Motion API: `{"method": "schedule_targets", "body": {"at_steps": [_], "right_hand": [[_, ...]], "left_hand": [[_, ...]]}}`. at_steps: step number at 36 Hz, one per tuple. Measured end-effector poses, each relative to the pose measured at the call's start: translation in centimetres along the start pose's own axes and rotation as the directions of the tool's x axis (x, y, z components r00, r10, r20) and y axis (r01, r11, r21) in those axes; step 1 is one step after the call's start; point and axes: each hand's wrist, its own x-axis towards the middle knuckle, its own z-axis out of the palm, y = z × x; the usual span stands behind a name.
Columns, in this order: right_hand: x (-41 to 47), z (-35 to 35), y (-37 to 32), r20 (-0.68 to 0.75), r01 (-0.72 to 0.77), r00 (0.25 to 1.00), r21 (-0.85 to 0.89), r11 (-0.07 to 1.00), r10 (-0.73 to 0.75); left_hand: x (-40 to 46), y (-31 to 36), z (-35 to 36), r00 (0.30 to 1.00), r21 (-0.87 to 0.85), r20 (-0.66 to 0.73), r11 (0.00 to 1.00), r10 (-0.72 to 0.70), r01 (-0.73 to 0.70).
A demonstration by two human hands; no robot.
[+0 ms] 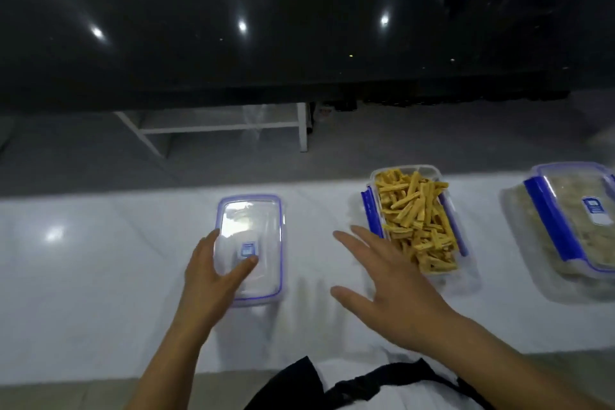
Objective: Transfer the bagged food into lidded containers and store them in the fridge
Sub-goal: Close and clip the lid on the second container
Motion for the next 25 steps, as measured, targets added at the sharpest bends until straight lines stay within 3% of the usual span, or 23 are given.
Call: {"method": "schedule_targets", "body": {"at_steps": [2, 4, 7, 11, 20, 25], "right_hand": [[2.4, 1.3, -1.5, 0.109, 0.015, 0.994, 0.08, 0.997, -0.024], [5.0, 2.7, -2.7, 0.222, -0.081, 0.975, 0.266, 0.961, 0.02], [8.5, 4.9, -4.1, 0.337, -0.339, 0.927, 0.567, 0.751, 0.165], [11.2, 7.4, -4.8, 0.422, -0.519, 0.855, 0.718, 0.464, 0.302], [10.1, 8.1, -4.1, 0.356, -0.494, 0.853, 0.784, 0.376, 0.381], [8.1, 9.1, -3.3, 0.278, -0.447, 0.863, 0.809, 0.382, 0.422]], "left_hand": [[-0.6, -1.5, -0.8, 0.994, -0.117, 0.008, 0.987, -0.11, 0.11], [-0.9, -2.4, -1.2, 0.976, -0.197, 0.057, 0.956, -0.212, 0.219], [-0.7, -2.6, -1.6, 0.962, -0.275, 0.116, 0.923, -0.246, 0.269], [-0.3, -1.9, -2.0, 0.954, -0.361, 0.179, 0.886, -0.24, 0.29], [-0.4, -2.9, -2.4, 0.912, -0.455, 0.26, 0.793, -0.317, 0.405], [-1.5, -5.0, -1.3, 0.925, -0.55, 0.298, 0.75, -0.234, 0.367]]}}
